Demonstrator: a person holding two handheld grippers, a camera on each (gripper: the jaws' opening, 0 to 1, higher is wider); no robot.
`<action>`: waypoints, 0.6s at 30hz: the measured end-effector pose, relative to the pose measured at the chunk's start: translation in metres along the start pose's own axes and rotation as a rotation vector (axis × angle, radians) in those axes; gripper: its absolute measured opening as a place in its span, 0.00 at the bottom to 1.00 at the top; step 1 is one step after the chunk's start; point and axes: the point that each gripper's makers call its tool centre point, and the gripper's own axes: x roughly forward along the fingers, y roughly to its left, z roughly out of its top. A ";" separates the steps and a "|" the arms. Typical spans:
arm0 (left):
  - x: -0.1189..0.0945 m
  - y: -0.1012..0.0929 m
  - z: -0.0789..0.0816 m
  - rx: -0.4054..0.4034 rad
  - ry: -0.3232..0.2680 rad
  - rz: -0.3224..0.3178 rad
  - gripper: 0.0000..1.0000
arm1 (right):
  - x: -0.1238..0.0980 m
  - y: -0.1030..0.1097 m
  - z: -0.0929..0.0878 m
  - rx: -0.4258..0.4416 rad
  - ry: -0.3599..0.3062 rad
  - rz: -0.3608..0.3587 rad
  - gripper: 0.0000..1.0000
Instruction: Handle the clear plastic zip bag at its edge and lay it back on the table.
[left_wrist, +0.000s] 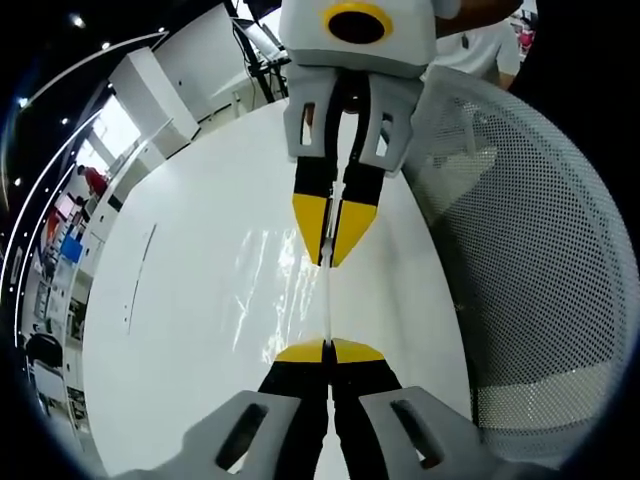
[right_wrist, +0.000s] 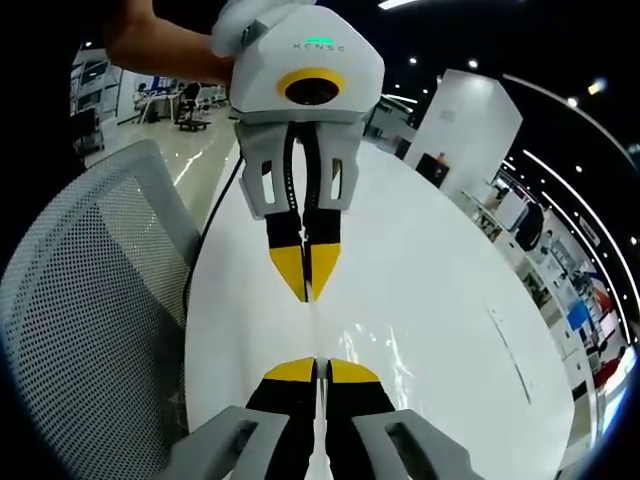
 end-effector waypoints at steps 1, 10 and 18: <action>0.000 0.000 -0.001 -0.001 0.000 0.000 0.00 | 0.000 0.000 0.000 0.002 0.000 0.000 0.00; 0.000 0.000 -0.002 -0.002 0.001 -0.005 0.00 | 0.000 0.001 -0.001 0.008 0.000 -0.001 0.00; 0.001 0.000 -0.001 0.001 0.003 -0.008 0.00 | 0.000 0.001 -0.003 0.013 0.001 -0.001 0.00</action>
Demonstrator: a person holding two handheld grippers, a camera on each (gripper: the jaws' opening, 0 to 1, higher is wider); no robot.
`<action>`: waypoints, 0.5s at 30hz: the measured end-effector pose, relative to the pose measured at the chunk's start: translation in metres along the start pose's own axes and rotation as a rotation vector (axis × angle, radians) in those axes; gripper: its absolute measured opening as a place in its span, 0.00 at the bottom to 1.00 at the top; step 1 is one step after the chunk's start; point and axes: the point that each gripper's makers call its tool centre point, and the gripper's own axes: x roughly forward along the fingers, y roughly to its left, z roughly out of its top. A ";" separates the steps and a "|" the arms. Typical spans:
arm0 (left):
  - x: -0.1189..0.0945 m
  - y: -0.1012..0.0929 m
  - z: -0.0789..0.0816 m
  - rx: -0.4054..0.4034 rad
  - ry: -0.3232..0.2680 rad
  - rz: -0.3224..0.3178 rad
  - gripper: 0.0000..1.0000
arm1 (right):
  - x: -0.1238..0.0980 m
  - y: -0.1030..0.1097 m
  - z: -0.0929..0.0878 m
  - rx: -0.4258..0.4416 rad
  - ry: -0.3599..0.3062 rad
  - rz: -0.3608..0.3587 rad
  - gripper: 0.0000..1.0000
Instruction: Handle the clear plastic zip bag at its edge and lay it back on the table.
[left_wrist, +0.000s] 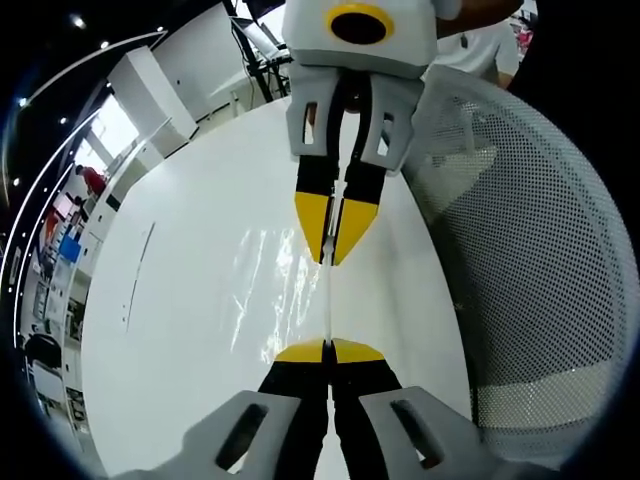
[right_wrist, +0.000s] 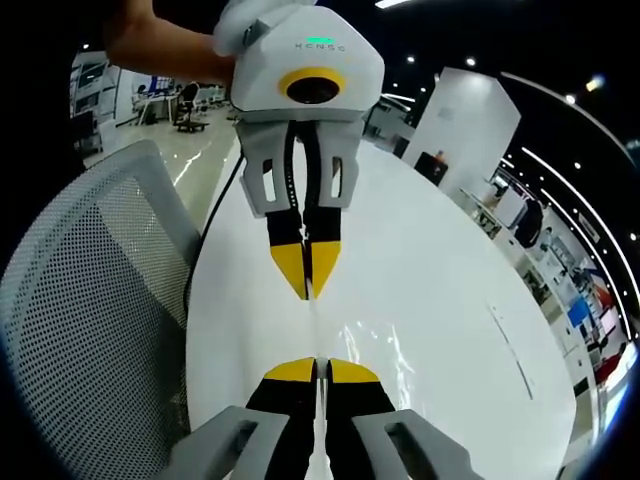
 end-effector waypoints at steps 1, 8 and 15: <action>0.000 0.000 0.000 0.001 0.000 0.001 0.00 | 0.000 0.000 0.000 0.000 0.000 -0.001 0.00; 0.000 0.001 0.000 0.001 -0.003 0.008 0.00 | -0.001 -0.001 0.000 0.004 -0.003 -0.008 0.00; 0.001 0.001 0.000 0.000 -0.002 0.004 0.00 | 0.000 -0.001 -0.001 0.010 -0.005 -0.012 0.00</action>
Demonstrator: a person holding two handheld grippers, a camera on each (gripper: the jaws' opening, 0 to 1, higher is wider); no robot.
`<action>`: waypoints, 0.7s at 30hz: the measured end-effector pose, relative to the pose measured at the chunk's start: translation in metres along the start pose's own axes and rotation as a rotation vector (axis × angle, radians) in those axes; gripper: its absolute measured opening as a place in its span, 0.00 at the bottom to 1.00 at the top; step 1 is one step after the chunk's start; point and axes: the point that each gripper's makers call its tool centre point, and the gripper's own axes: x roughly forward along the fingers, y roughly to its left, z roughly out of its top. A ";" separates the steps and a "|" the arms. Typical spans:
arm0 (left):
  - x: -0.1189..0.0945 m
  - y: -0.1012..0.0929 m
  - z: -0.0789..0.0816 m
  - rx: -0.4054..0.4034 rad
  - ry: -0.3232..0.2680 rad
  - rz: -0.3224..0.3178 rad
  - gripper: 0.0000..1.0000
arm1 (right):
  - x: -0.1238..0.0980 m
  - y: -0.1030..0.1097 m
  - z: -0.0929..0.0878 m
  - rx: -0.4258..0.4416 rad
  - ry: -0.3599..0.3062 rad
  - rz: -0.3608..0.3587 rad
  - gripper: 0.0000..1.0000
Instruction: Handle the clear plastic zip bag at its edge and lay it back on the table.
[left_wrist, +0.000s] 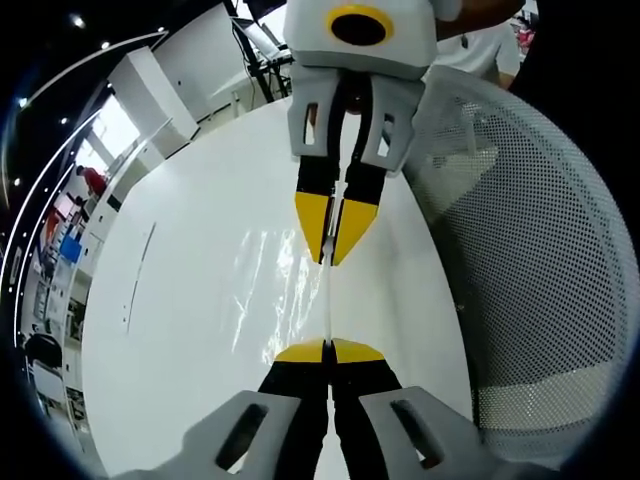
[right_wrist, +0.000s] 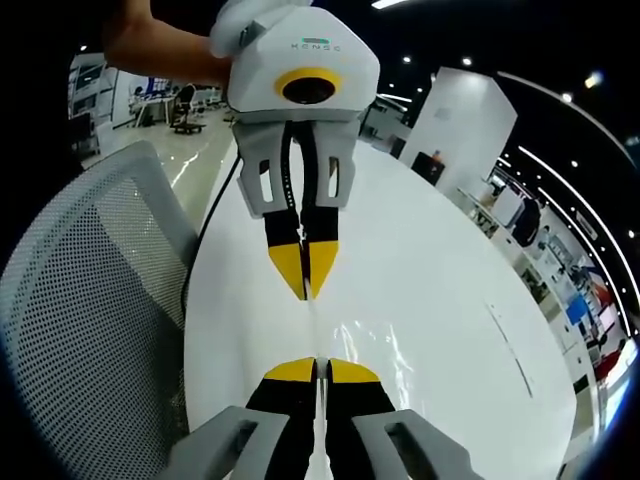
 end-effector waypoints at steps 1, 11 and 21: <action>0.000 0.000 0.000 0.000 -0.001 0.000 0.00 | 0.000 0.000 0.000 0.001 0.000 0.000 0.00; 0.001 0.000 0.002 -0.002 -0.006 0.004 0.00 | -0.001 -0.001 -0.001 0.001 0.001 -0.003 0.00; 0.000 0.000 0.003 0.001 -0.009 0.006 0.00 | -0.001 0.000 -0.001 0.002 0.001 -0.005 0.00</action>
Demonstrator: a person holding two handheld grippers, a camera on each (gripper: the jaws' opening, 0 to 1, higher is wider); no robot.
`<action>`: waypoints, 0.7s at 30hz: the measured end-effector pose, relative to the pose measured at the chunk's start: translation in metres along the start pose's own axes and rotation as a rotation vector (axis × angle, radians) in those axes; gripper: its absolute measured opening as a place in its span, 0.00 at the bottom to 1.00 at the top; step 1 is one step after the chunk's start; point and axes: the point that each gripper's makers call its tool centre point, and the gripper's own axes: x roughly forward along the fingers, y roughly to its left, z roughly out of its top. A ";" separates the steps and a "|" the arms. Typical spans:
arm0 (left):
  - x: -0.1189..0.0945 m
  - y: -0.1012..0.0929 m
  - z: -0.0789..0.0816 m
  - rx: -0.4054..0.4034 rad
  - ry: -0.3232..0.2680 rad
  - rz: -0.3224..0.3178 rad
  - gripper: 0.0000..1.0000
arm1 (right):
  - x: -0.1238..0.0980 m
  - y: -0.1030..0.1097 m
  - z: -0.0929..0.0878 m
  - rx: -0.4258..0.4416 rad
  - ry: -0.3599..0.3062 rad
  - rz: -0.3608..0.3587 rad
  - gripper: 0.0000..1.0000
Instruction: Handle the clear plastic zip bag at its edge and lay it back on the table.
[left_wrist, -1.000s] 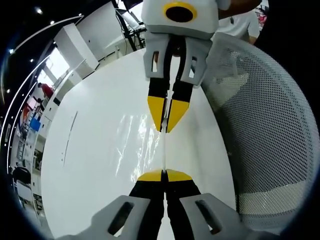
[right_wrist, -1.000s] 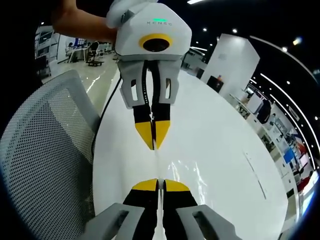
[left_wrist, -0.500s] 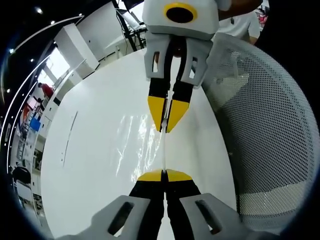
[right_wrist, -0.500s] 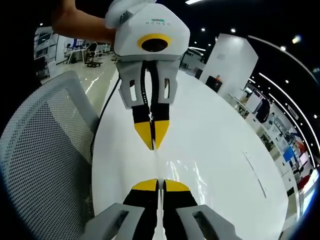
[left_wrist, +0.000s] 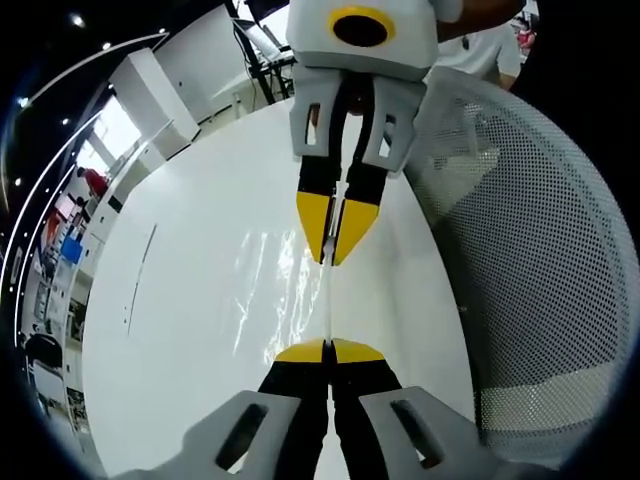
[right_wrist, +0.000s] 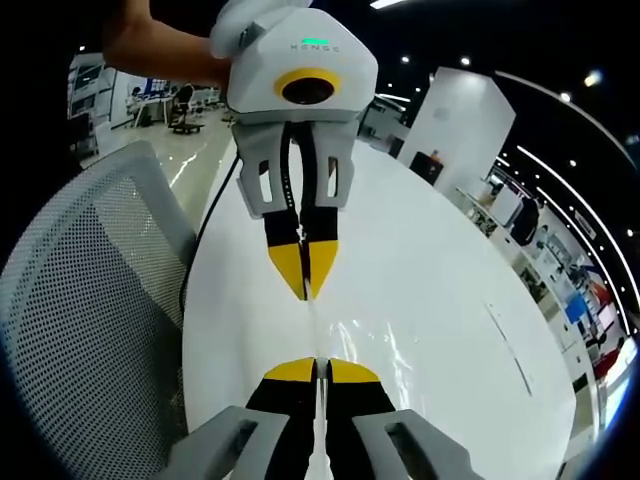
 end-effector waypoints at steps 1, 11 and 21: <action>0.000 0.000 0.000 0.000 0.000 0.000 0.00 | 0.000 0.000 0.000 0.000 0.000 0.000 0.00; -0.001 0.002 -0.002 -0.003 -0.004 0.006 0.00 | -0.001 0.000 0.000 0.001 0.001 -0.003 0.00; -0.001 0.002 -0.002 -0.004 -0.003 0.008 0.00 | -0.002 0.001 -0.003 0.004 0.003 -0.002 0.00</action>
